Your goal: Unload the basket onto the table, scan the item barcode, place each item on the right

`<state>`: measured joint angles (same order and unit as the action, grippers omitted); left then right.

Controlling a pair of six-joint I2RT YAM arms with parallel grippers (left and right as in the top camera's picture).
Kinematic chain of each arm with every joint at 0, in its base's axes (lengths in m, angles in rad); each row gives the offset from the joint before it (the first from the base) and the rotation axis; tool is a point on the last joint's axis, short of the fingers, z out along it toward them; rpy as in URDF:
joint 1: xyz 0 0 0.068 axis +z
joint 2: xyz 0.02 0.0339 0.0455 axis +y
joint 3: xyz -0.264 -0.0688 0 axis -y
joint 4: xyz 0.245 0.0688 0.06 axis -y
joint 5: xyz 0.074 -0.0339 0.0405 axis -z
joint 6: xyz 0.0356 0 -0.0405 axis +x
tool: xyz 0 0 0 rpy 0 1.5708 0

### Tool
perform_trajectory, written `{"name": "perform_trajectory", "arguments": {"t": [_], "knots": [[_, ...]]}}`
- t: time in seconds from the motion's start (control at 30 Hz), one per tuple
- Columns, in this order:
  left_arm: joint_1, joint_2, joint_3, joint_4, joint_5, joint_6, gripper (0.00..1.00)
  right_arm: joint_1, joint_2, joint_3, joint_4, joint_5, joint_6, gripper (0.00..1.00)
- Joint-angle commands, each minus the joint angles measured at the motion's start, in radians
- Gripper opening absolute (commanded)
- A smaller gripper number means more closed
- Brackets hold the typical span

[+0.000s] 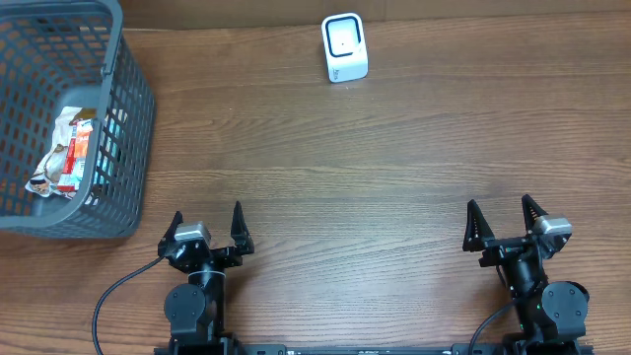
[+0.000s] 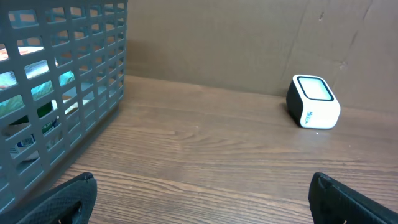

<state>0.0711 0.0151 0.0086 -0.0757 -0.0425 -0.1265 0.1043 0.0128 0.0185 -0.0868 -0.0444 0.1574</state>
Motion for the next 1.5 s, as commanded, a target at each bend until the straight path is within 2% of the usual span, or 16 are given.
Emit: {"name": "perform_trajectory", "arguments": {"t": [0.0, 0.97, 1.1, 1.33, 1.47], "knots": [[-0.007, -0.011, -0.004, 0.004, -0.016, 0.018, 1.00, -0.005, -0.010, -0.011, 0.006, 0.005, 0.007, 1.00], [-0.006, -0.011, 0.017, 0.025, -0.017, 0.026, 1.00, -0.005, -0.010, -0.011, 0.006, 0.005, 0.007, 1.00], [-0.006, -0.011, 0.119, -0.024, -0.010, 0.033, 1.00, -0.005, -0.010, -0.011, 0.006, 0.005, 0.007, 1.00], [-0.006, 0.008, 0.399, -0.293, -0.001, -0.017, 1.00, -0.005, -0.010, -0.011, 0.006, 0.005, 0.007, 1.00], [-0.006, 0.083, 0.570, -0.412, 0.060, -0.038, 1.00, -0.005, -0.010, -0.011, 0.006, 0.005, 0.007, 1.00]]}}
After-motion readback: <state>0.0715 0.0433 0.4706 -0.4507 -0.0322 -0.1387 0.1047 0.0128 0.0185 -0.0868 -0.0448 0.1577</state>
